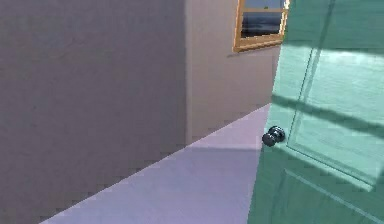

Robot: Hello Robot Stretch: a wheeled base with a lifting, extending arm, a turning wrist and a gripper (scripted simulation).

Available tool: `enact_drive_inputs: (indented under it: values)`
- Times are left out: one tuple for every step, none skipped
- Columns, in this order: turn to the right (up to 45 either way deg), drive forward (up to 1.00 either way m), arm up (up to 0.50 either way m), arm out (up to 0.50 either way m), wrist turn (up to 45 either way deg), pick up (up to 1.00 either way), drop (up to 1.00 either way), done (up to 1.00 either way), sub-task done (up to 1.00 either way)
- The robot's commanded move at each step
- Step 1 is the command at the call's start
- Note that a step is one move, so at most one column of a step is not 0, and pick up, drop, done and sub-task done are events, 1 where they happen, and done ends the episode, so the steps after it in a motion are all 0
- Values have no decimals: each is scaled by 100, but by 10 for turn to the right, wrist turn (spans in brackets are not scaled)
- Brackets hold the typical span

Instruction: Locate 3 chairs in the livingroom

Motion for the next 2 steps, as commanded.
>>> enact_drive_inputs:
  values:
    - [0,30,0,0,0,0,0,0,0]
    - [-300,0,0,0,0,0,0,0,0]
